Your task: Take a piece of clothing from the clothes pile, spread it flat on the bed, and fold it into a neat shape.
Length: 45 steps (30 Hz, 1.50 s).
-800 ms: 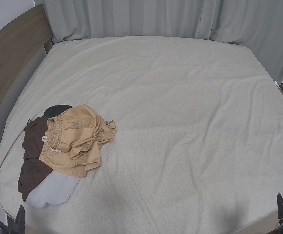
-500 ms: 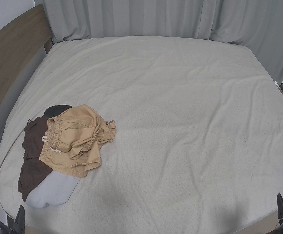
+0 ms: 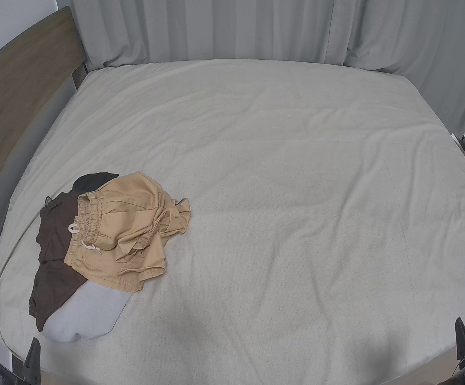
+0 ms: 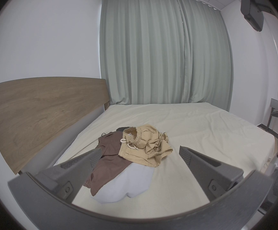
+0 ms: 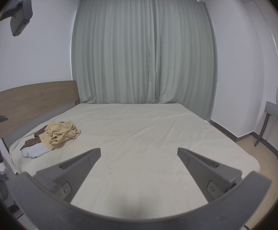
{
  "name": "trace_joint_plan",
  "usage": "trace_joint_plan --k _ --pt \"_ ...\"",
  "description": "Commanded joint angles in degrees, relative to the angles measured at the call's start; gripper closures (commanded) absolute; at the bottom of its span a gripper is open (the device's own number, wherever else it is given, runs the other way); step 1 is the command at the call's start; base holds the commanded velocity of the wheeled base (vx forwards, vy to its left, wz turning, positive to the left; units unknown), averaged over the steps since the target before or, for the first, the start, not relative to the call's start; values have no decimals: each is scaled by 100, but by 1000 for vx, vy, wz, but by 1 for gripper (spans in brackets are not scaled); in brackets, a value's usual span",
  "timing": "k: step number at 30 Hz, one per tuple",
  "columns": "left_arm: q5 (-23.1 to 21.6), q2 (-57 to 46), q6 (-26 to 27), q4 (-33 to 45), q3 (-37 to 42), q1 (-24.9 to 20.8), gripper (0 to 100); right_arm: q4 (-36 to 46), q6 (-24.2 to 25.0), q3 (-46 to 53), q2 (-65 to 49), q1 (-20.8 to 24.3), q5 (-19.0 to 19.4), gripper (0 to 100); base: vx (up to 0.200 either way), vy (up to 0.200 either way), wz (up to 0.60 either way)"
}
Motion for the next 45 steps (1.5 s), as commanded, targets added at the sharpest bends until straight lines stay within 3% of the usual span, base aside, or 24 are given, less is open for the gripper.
trace_joint_plan --k 1,12,16,19,34,41,45 --pt "0 -101 0 -2 101 11 0 -4 -2 101 -93 2 1 0 0 0 0" --pt "9 -101 0 -29 101 11 0 -4 -2 101 -93 2 -7 0 0 0 0" --pt "62 119 -27 -960 -646 81 0 -4 -2 101 -93 2 -7 0 0 0 0" --pt "44 426 -9 -872 -997 81 0 -4 -2 101 -93 -7 -7 0 0 0 0" --pt "-167 1059 -79 -556 -795 -121 0 -4 -2 101 -93 2 -7 0 0 0 0" --pt "-220 1903 -589 -609 -1138 -393 0 -4 7 101 -93 11 -7 0 0 0 0" --pt "-211 2193 -598 -679 -1261 -508 0 -4 7 101 -93 11 -7 0 0 0 0"
